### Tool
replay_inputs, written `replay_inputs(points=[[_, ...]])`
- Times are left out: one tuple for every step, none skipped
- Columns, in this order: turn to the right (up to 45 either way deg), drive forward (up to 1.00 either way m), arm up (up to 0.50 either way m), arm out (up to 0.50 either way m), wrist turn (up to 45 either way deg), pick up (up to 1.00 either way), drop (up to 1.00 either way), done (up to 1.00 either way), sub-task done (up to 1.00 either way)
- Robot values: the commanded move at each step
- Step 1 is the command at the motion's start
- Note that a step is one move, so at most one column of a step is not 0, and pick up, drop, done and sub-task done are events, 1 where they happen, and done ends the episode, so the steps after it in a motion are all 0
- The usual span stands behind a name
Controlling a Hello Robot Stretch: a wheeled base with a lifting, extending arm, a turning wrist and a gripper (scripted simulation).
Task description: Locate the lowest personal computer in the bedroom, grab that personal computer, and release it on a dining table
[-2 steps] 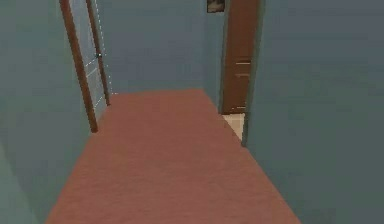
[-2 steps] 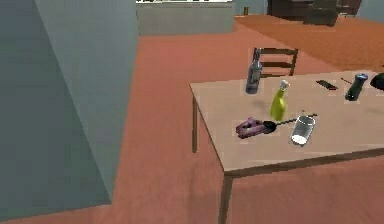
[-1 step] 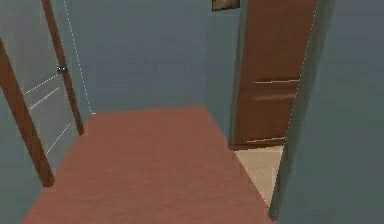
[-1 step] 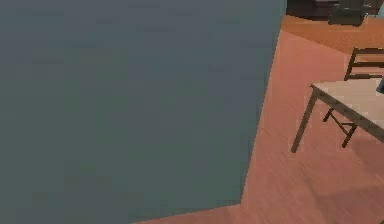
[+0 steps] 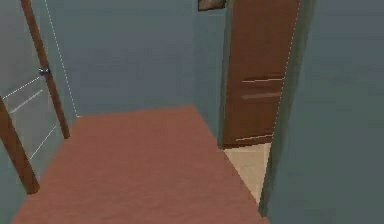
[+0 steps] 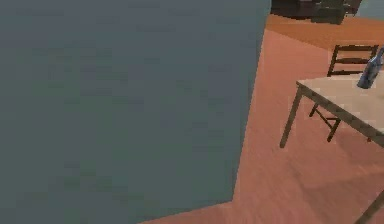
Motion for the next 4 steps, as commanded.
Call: replay_inputs(points=[[0.0, 1.00, 0.00, 0.00, 0.0, 0.00, 0.00, 0.00, 0.00], [0.0, 0.25, 0.00, 0.00, 0.0, 0.00, 0.00, 0.00, 0.00], [45.0, 0.00, 0.00, 0.00, 0.0, 0.00, 0.00, 0.00, 0.00], [24.0, 0.00, 0.00, 0.00, 0.0, 0.00, 0.00, 0.00, 0.00]])
